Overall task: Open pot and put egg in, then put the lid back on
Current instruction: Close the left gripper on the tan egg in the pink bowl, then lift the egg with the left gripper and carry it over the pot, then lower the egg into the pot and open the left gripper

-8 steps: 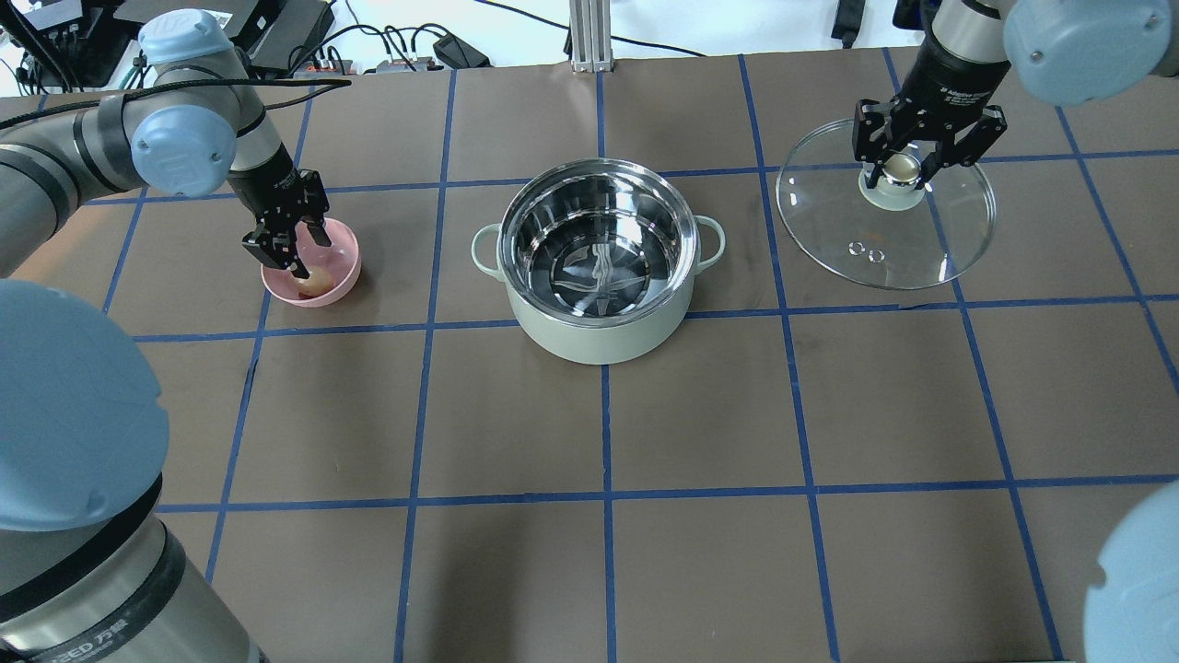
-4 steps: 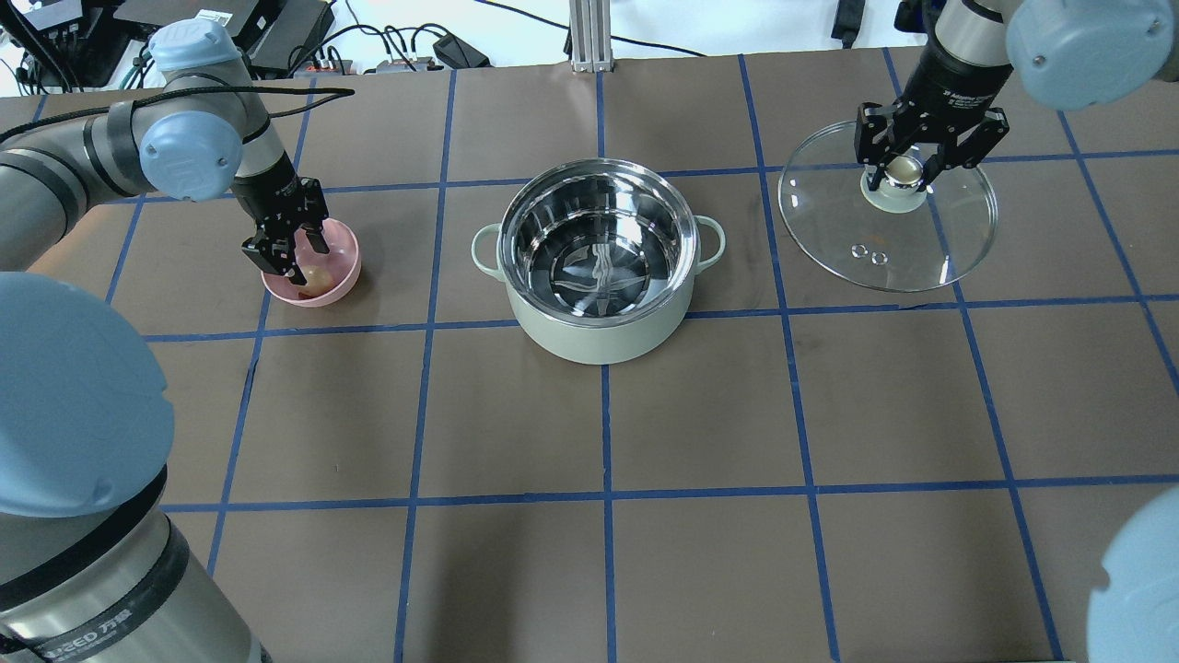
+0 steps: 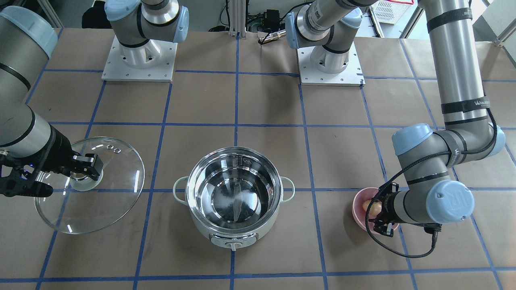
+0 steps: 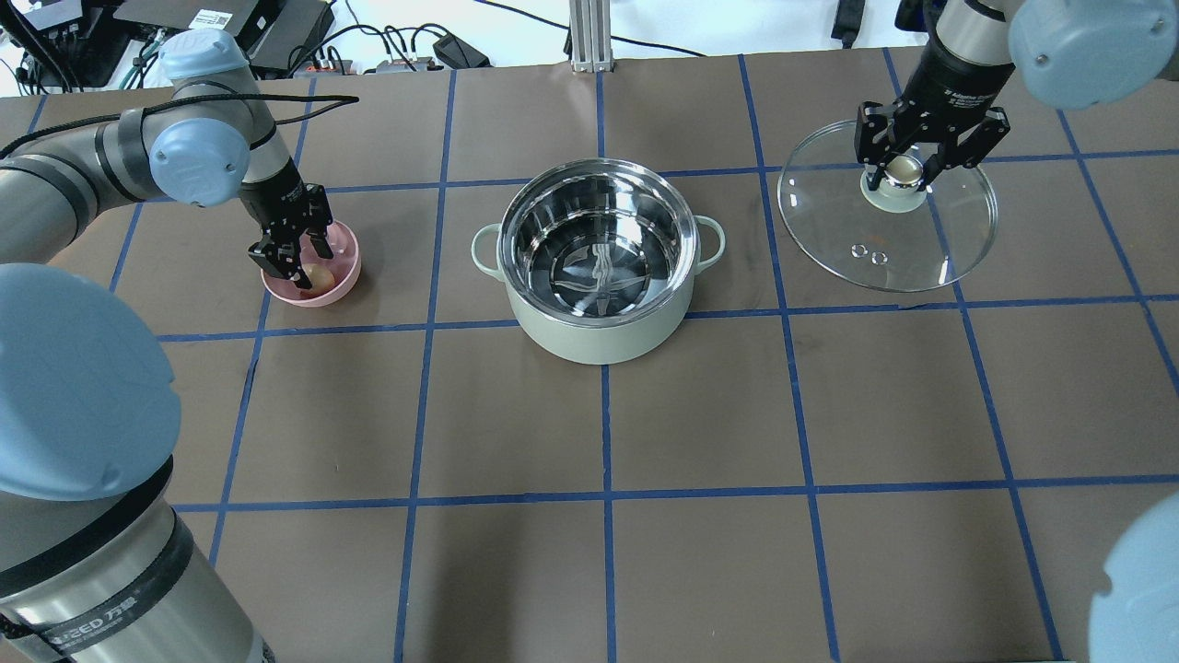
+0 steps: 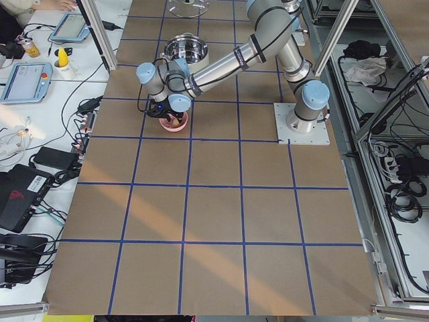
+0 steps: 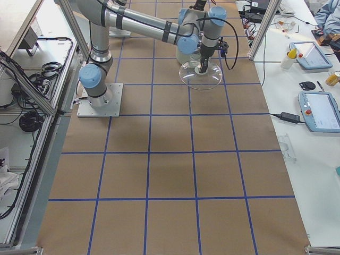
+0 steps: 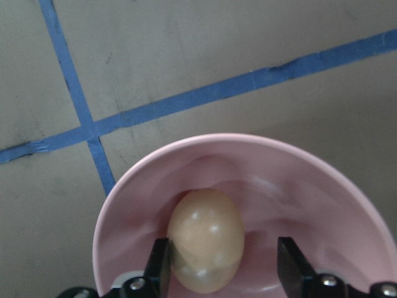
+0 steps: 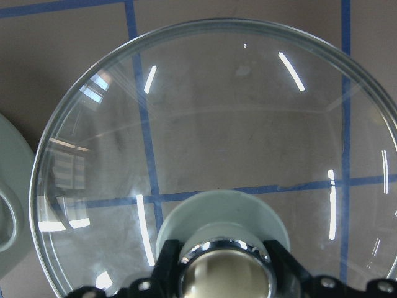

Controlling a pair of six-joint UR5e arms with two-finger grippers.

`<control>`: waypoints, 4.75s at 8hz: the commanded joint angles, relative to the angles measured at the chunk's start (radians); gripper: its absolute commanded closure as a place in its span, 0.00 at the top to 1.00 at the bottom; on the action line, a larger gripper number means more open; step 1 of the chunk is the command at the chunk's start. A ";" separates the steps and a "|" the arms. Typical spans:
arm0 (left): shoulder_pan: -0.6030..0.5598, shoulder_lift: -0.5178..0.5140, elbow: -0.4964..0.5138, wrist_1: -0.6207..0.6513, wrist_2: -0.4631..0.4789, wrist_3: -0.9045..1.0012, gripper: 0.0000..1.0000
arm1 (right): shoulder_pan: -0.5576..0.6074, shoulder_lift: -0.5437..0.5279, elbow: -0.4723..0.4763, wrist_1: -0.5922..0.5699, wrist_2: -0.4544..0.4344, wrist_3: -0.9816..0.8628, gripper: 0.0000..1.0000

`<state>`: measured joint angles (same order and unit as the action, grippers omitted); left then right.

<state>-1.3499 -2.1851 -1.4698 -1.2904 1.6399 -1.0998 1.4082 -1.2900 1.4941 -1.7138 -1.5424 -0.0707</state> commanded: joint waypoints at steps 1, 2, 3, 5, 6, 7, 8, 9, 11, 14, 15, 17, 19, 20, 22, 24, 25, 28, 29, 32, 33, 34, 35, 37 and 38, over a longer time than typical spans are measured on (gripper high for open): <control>0.000 -0.001 -0.001 -0.001 -0.002 -0.003 0.42 | 0.000 0.000 0.000 -0.001 0.005 -0.007 0.00; 0.000 -0.004 -0.001 -0.001 -0.002 -0.009 0.23 | 0.000 0.001 0.000 -0.001 0.007 -0.008 0.00; 0.000 -0.002 0.000 -0.001 0.000 -0.009 0.10 | 0.000 0.001 0.000 -0.001 0.007 -0.009 0.00; 0.002 0.019 0.009 -0.016 0.000 -0.015 0.00 | 0.000 0.001 0.000 -0.001 0.007 -0.014 0.00; 0.006 0.034 0.011 -0.023 -0.002 -0.031 0.00 | 0.000 0.001 0.000 -0.003 0.008 -0.021 0.00; 0.006 0.053 0.011 -0.024 -0.006 -0.032 0.00 | 0.000 0.001 0.000 -0.003 0.010 -0.021 0.00; 0.006 0.079 0.014 -0.027 -0.003 -0.032 0.00 | 0.000 0.001 0.000 -0.001 0.010 -0.021 0.00; 0.006 0.114 0.016 -0.077 0.000 -0.032 0.00 | 0.000 0.001 0.000 -0.001 0.010 -0.021 0.00; -0.003 0.197 0.019 -0.115 0.001 -0.038 0.00 | 0.000 0.001 0.000 -0.001 0.008 -0.021 0.00; -0.093 0.281 0.019 -0.101 -0.003 -0.136 0.00 | 0.000 0.001 0.000 0.006 0.005 -0.023 0.00; -0.168 0.284 0.019 -0.069 0.000 -0.182 0.00 | 0.000 0.001 0.000 0.006 0.002 -0.024 0.00; -0.265 0.286 0.020 -0.011 -0.006 -0.241 0.00 | 0.000 0.000 0.000 0.008 -0.004 -0.020 0.00; -0.362 0.274 0.046 0.000 -0.012 -0.306 0.00 | 0.000 0.001 0.000 0.013 -0.001 -0.014 0.00; -0.400 0.260 0.067 0.003 -0.015 -0.317 0.00 | 0.000 0.000 0.000 0.020 -0.005 -0.021 0.00; -0.451 0.237 0.075 0.029 -0.067 -0.368 0.00 | 0.002 0.000 0.000 0.017 0.001 -0.021 0.00; -0.478 0.205 0.085 0.046 -0.157 -0.389 0.00 | 0.002 0.000 0.000 0.017 0.010 -0.018 0.00; -0.494 0.183 0.085 0.060 -0.163 -0.400 0.00 | 0.002 0.000 0.000 0.016 0.011 -0.015 0.00; -0.525 0.092 0.085 0.092 -0.166 -0.408 0.00 | 0.002 0.001 0.000 0.014 0.011 -0.015 0.00; -0.525 0.081 0.083 0.101 -0.167 -0.411 0.31 | 0.002 0.001 0.000 0.014 0.011 -0.015 0.00; -0.529 0.117 0.086 0.098 -0.167 -0.411 1.00 | 0.002 0.001 0.000 0.014 0.013 -0.020 0.00; -0.528 0.143 0.089 0.088 -0.166 -0.385 1.00 | 0.002 0.001 0.000 0.014 0.016 -0.020 0.00; -0.517 0.186 0.091 0.083 -0.161 -0.276 1.00 | 0.002 0.000 0.000 0.016 0.016 -0.012 0.00; -0.494 0.226 0.091 0.065 -0.154 -0.073 1.00 | 0.006 -0.003 -0.002 0.017 0.018 0.002 0.00; -0.396 0.272 0.091 -0.009 -0.140 0.180 1.00 | 0.056 -0.017 -0.018 0.031 0.042 0.127 0.00; -0.343 0.290 0.091 -0.010 -0.138 0.368 1.00 | 0.101 -0.018 -0.029 0.028 0.035 0.196 0.00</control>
<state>-1.7839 -1.9346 -1.3792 -1.2704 1.4931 -1.0232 1.4431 -1.3017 1.4813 -1.6881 -1.5073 0.0065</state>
